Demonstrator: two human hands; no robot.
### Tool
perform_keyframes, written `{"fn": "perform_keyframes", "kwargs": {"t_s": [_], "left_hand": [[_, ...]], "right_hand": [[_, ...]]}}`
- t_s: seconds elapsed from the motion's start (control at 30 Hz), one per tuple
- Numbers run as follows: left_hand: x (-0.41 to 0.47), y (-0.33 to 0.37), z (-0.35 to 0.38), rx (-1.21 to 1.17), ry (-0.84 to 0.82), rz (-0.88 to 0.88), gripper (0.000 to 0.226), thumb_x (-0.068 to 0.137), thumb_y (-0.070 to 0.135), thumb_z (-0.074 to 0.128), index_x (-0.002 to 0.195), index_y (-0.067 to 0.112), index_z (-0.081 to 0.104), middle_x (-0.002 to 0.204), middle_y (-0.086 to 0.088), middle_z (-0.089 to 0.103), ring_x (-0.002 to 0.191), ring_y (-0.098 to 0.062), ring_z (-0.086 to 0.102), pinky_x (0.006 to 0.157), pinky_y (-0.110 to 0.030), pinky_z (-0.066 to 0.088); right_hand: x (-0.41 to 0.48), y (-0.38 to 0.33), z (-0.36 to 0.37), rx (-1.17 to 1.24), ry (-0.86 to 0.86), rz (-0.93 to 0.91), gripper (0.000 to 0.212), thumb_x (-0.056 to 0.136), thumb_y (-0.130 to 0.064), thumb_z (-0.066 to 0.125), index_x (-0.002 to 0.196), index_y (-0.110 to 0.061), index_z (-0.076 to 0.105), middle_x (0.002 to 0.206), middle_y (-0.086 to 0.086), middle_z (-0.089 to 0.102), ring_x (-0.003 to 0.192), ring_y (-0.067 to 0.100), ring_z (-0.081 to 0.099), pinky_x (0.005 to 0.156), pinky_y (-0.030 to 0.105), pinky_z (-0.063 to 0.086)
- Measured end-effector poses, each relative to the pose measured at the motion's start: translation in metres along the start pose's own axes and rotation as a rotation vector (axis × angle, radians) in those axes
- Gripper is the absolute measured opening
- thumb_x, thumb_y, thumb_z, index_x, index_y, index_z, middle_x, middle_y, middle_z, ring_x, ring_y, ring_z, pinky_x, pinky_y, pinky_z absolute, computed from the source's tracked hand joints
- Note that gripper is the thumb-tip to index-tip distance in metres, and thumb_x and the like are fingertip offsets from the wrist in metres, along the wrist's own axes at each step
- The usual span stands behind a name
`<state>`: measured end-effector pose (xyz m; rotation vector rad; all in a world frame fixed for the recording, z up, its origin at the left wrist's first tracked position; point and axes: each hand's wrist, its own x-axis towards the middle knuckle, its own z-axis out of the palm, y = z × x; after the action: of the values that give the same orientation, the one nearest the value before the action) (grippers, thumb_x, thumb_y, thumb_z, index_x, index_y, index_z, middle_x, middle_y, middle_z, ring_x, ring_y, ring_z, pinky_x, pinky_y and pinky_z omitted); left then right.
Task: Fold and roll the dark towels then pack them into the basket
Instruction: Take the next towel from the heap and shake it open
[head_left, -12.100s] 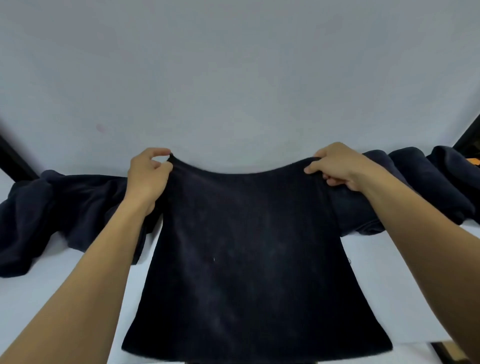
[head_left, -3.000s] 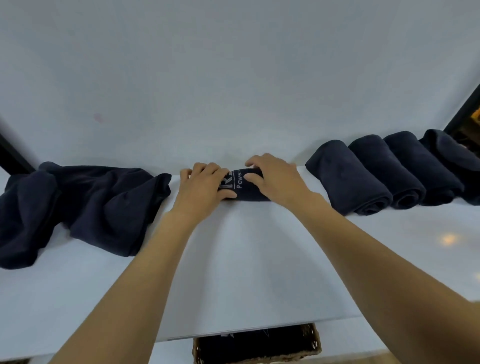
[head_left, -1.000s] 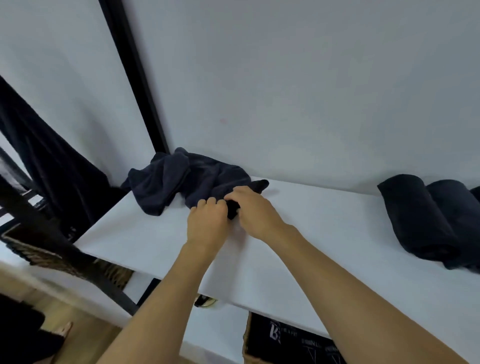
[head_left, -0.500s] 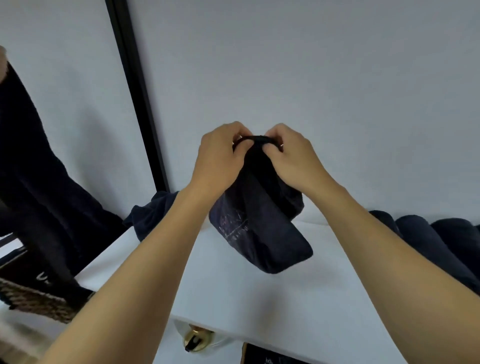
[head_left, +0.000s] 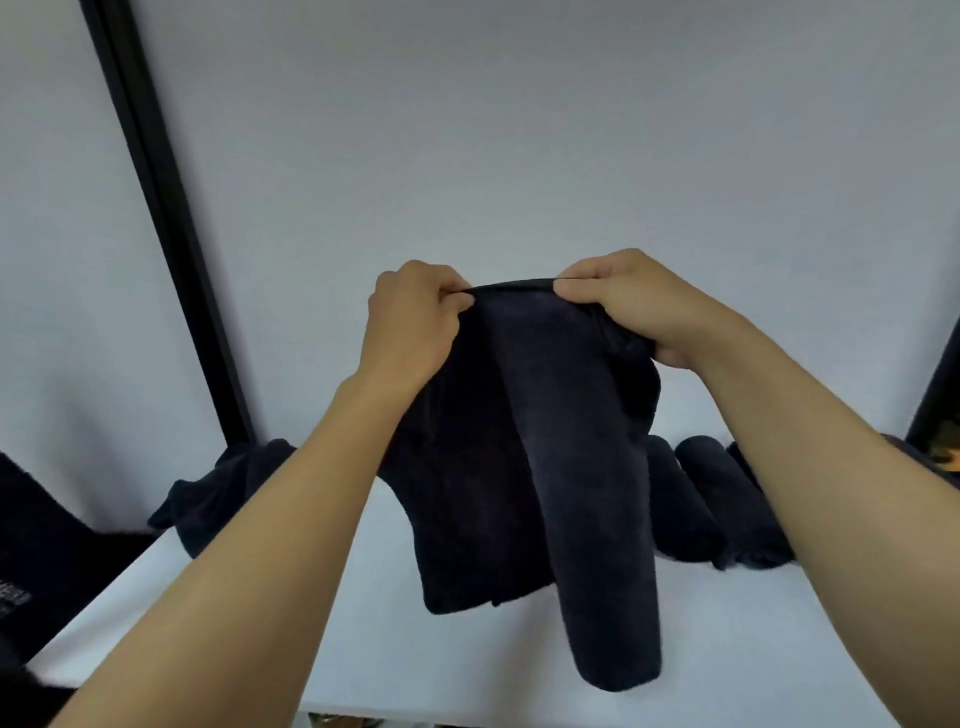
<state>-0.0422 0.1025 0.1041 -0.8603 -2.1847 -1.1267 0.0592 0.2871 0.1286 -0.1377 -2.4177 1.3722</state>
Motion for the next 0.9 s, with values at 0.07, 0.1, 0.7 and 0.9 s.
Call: {"fn": "perform_keyframes", "kwargs": {"t_s": [0.07,0.1,0.7,0.9], "left_hand": [[-0.001,0.005,0.004,-0.026,0.029,0.018,0.012,0.092,0.018,0.063,0.095,0.016,0.075,0.086,0.004,0.072,0.082,-0.011,0.064,0.075,-0.015,0.046],[-0.002,0.008,0.006,-0.043,0.037,0.028,0.011,0.091,0.019,0.064,0.092,0.017,0.075,0.084,0.006,0.071,0.081,-0.010,0.064,0.074,-0.014,0.045],[-0.050,0.030,0.066,-0.245,-0.351,-0.102,0.052,0.087,0.041,0.064,0.132,0.025,0.044,0.109,0.008,0.059,0.101,-0.014,0.057,0.084,-0.032,0.048],[-0.024,-0.008,0.069,-0.023,-0.260,-0.170,0.015,0.086,0.014,0.060,0.073,0.018,0.066,0.072,-0.005,0.065,0.082,-0.030,0.064,0.065,-0.026,0.040]], "right_hand": [[-0.007,0.001,-0.006,0.063,-0.003,0.049,0.021,0.097,-0.017,0.055,0.088,-0.006,0.071,0.071,0.000,0.068,0.062,0.010,0.063,0.057,0.020,0.051],[-0.009,0.002,-0.009,0.092,0.006,0.072,0.022,0.097,-0.016,0.054,0.087,-0.008,0.072,0.069,-0.002,0.068,0.060,0.009,0.062,0.055,0.019,0.050],[-0.008,0.005,-0.004,-0.083,0.000,-0.110,0.023,0.100,-0.026,0.052,0.094,-0.014,0.070,0.086,0.000,0.071,0.076,0.008,0.065,0.068,0.021,0.052],[-0.015,0.012,-0.039,-0.391,0.013,-0.104,0.010,0.083,-0.017,0.072,0.093,-0.019,0.073,0.091,-0.005,0.073,0.085,0.007,0.067,0.075,0.020,0.052]]}}
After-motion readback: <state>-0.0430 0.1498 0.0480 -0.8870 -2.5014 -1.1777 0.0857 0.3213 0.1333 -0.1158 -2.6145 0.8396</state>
